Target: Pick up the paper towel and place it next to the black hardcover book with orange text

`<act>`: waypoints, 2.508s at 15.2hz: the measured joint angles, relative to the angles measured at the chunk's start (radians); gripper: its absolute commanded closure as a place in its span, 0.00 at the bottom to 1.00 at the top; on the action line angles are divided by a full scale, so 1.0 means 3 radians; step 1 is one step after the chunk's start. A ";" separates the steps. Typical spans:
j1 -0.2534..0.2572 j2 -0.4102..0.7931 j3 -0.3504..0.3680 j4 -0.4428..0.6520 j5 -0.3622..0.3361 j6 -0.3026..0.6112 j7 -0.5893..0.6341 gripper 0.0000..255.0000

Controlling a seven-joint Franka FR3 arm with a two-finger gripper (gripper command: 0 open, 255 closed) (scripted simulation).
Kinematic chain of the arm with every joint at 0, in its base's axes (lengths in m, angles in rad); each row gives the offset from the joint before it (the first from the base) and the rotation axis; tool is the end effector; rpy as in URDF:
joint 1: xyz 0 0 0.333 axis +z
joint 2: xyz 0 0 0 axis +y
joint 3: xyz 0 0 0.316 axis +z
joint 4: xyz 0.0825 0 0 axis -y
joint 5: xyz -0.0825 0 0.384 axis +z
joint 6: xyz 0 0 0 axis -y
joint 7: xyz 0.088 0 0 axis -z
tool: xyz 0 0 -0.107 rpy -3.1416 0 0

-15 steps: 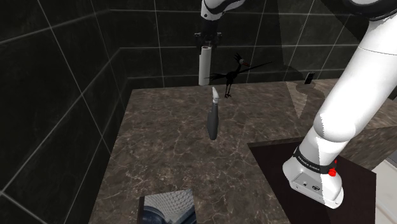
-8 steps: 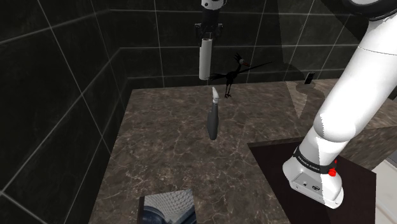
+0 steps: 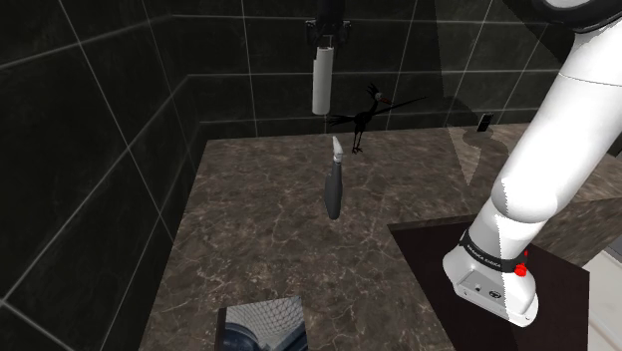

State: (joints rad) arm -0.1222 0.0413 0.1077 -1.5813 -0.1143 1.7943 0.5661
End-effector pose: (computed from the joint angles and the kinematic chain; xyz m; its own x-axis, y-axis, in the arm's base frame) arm 0.5880 -0.0195 0.6181 0.8271 -0.5245 0.2020 -0.5358 -0.8443 0.0014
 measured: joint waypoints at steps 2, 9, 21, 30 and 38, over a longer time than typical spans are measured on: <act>0.0004 0.0008 0.0004 0.0099 0.0000 -0.0091 -0.0003 1.00; 0.0012 0.0135 0.0008 0.0589 -0.0010 -0.0454 -0.0034 1.00; 0.0155 -0.0419 0.0144 0.0231 0.0017 -0.0677 0.0225 1.00; 0.0353 -0.1308 0.0379 -0.0670 0.0165 -0.0695 0.0641 1.00; 0.0548 -0.1859 0.0671 -0.1068 0.0357 -0.0868 0.1068 1.00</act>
State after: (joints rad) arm 0.0423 -0.5165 0.3090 -1.9019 -0.0071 1.5340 0.8865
